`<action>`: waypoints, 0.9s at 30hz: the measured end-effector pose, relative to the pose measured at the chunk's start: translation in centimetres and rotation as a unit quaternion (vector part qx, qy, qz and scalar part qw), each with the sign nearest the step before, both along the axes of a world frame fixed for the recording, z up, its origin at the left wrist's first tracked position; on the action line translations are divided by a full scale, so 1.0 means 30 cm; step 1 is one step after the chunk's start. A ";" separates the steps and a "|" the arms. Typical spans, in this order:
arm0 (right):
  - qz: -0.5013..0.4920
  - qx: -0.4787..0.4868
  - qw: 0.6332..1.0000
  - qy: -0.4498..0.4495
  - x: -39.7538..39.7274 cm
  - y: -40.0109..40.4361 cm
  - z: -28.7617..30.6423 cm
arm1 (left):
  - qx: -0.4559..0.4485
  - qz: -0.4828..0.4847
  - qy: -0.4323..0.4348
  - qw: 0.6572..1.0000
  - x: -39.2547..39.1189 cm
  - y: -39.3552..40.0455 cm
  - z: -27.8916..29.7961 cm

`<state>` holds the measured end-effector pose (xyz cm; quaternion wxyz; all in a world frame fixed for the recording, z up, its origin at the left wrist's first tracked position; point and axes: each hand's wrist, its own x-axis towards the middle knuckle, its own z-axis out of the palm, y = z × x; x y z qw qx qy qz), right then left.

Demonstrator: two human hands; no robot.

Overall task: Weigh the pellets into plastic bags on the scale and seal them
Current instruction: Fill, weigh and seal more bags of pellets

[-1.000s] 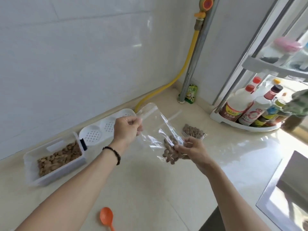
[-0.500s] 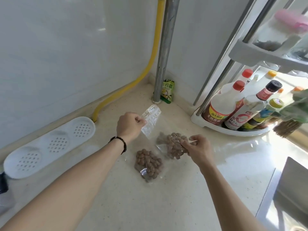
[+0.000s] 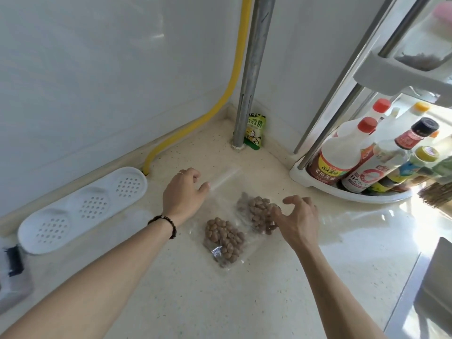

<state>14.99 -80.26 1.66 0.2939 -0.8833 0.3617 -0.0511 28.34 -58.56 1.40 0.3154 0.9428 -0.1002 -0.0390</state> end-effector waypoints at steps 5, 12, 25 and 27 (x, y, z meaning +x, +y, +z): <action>0.114 0.012 0.992 -0.049 0.068 0.225 0.064 | 0.031 -0.002 -0.019 0.999 -0.099 0.238 -0.009; 0.287 0.090 0.953 -0.045 0.149 0.637 0.041 | 0.140 0.027 0.030 0.989 -0.232 0.613 0.021; 0.300 -0.074 0.951 -0.012 0.157 0.861 -0.068 | 0.275 0.010 0.080 0.958 -0.323 0.801 -0.019; 0.288 -0.006 0.956 -0.057 0.155 0.851 -0.042 | 0.261 0.012 0.066 0.963 -0.323 0.797 -0.014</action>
